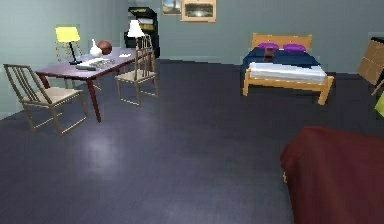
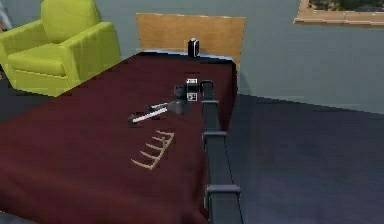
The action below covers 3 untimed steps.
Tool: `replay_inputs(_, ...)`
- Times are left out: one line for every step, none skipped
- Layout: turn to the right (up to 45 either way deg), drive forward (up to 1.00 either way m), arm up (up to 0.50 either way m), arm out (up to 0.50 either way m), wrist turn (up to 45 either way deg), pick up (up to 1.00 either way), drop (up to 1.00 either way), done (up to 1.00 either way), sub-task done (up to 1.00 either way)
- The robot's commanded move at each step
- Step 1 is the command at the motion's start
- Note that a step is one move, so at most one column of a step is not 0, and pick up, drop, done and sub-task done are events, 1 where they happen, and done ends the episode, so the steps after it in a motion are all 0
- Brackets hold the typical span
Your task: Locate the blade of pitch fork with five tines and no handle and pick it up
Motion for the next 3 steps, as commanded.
replay_inputs(0.0,0.00,-0.30,0.00,0.0,0.00,0.00,0.00,0.00)
replay_inputs(0.0,0.00,0.00,0.00,0.0,1.00,0.00,0.00,0.00)
replay_inputs(0.0,0.00,0.10,0.00,0.0,0.00,0.00,0.00,0.00)
